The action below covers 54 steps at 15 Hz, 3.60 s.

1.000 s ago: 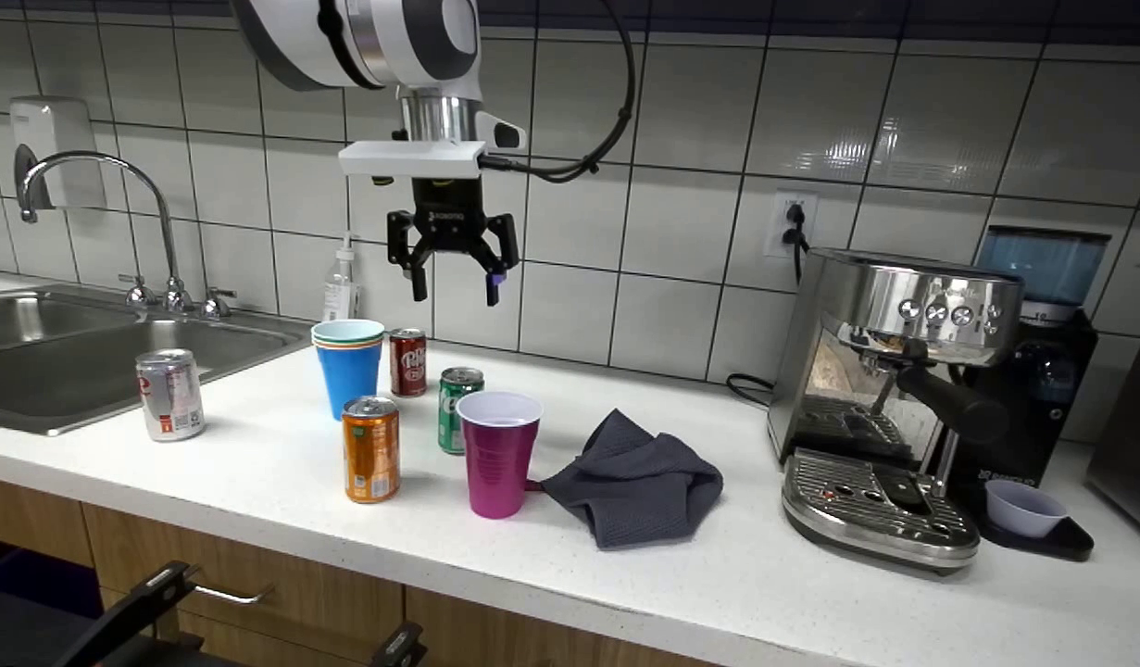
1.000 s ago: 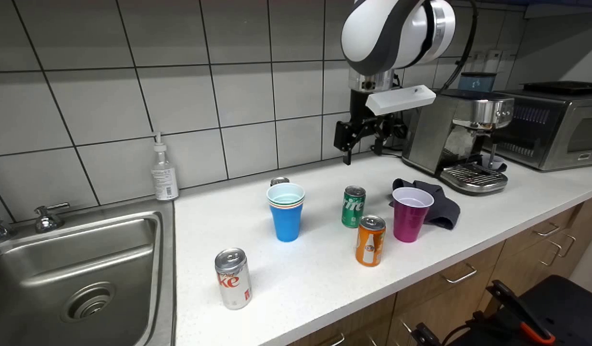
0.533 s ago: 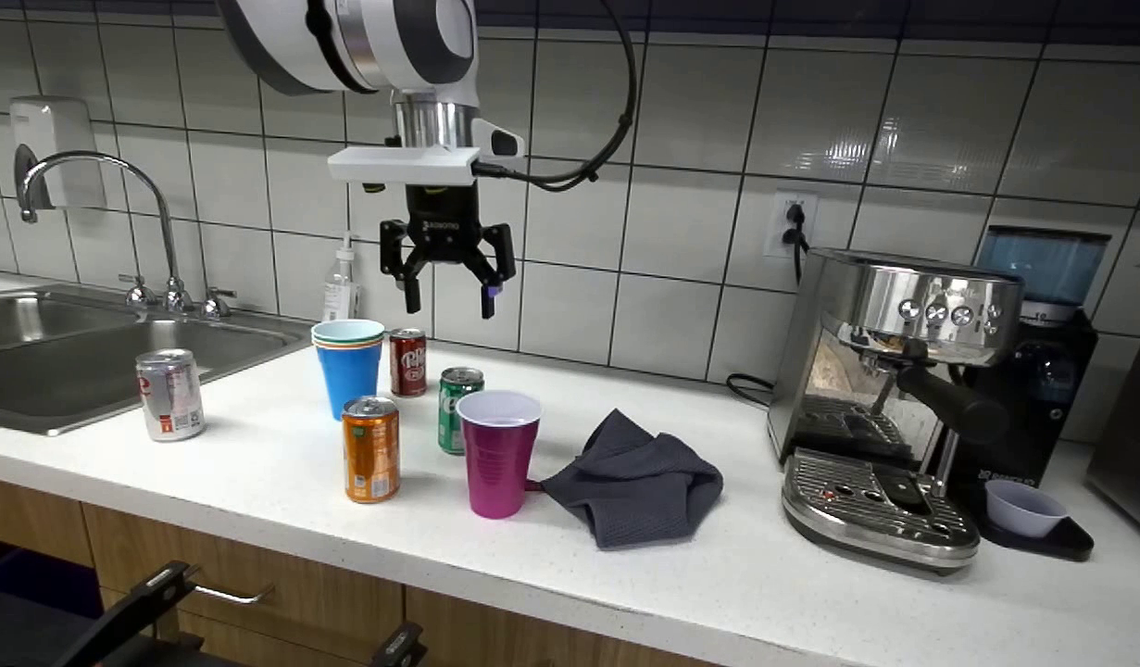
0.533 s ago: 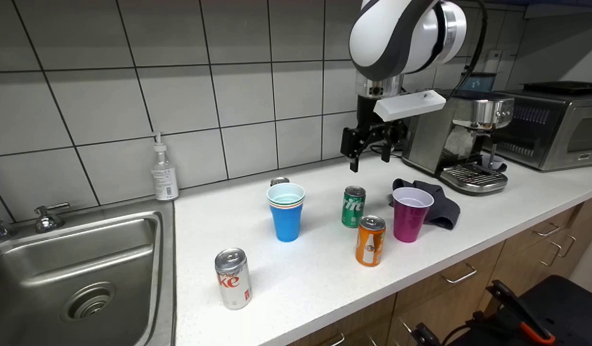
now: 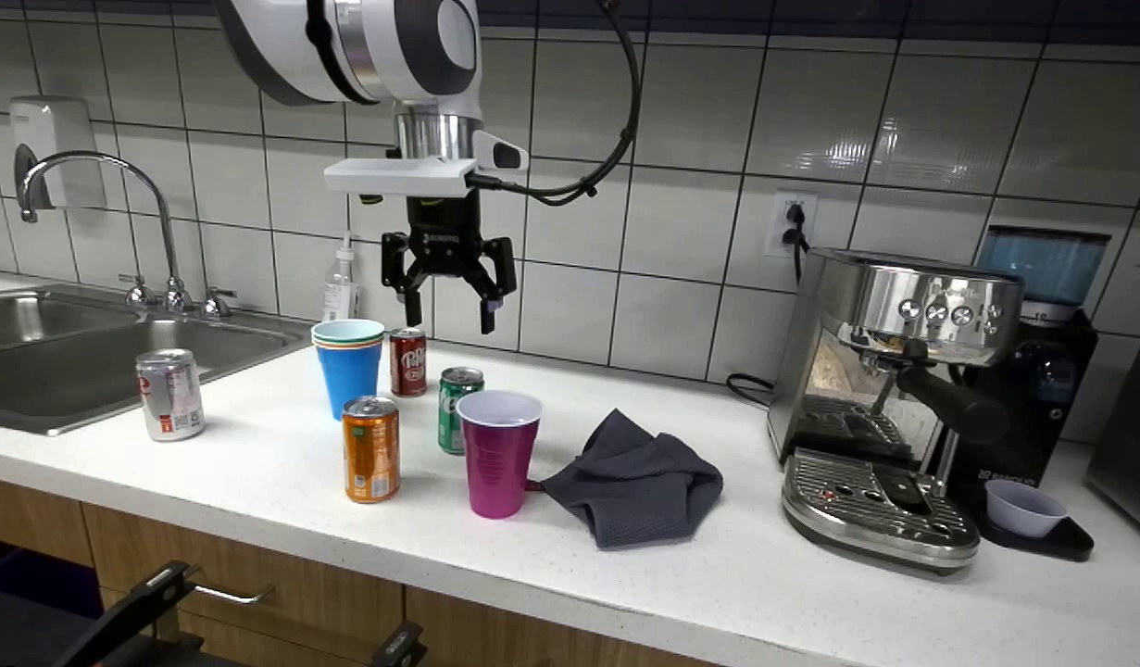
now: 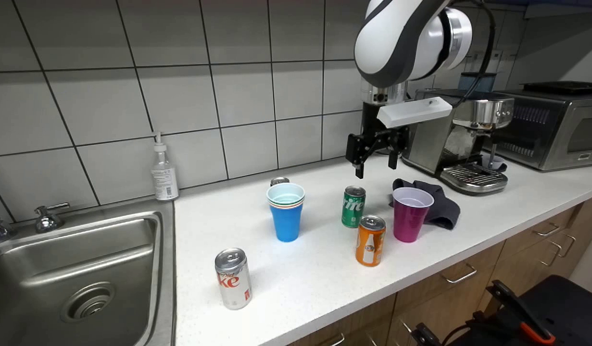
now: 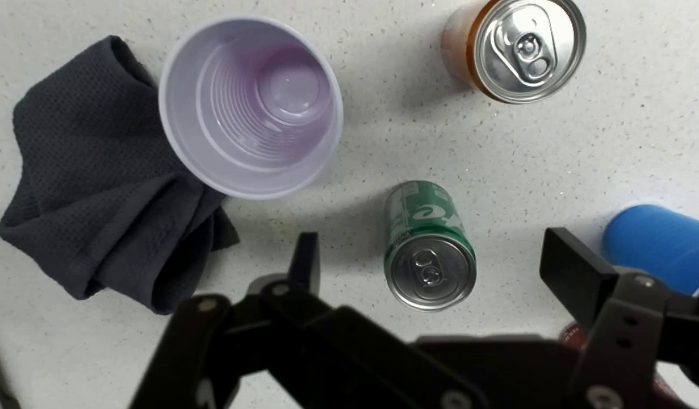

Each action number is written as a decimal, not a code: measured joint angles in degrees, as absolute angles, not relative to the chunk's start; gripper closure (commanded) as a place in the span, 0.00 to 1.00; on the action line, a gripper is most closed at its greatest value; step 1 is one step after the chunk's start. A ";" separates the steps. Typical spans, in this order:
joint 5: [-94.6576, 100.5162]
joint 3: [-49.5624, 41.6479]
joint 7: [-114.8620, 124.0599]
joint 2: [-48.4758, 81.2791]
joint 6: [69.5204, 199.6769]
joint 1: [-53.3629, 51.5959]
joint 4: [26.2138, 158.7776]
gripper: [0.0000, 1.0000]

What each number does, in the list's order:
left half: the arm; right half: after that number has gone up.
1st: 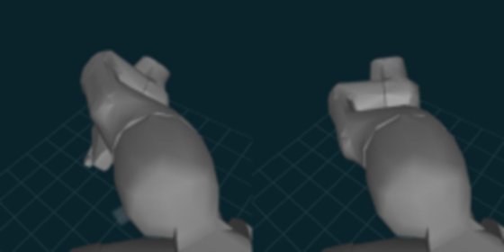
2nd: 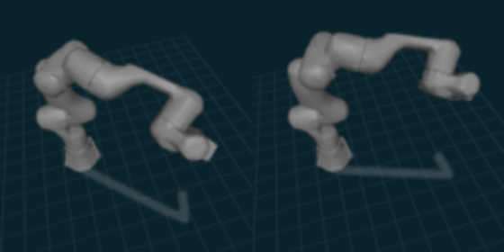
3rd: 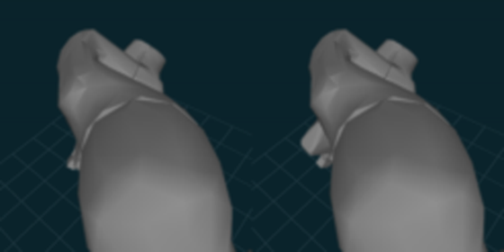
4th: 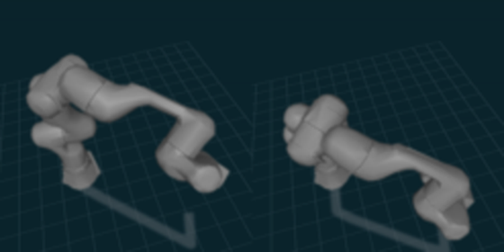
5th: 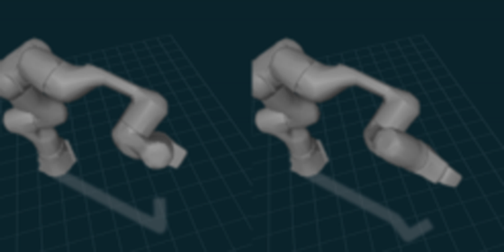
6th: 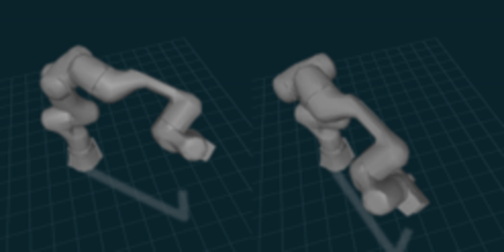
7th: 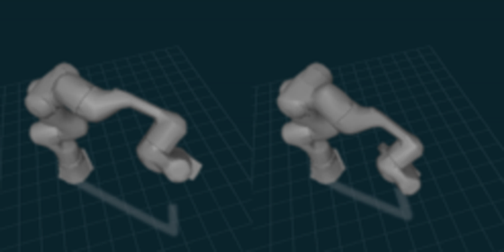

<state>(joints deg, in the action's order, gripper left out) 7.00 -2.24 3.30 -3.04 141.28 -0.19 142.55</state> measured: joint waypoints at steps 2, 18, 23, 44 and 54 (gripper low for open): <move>7.04 -2.25 4.10 -3.04 141.28 0.18 142.68 0.00; 9.16 -3.17 7.74 -2.53 141.53 1.92 145.33 0.00; 9.16 -3.62 8.89 -1.56 141.88 1.97 145.39 0.00; 9.35 -5.56 11.37 6.56 148.90 2.00 145.17 0.00; 9.44 -5.77 12.31 8.04 149.53 1.96 144.55 0.75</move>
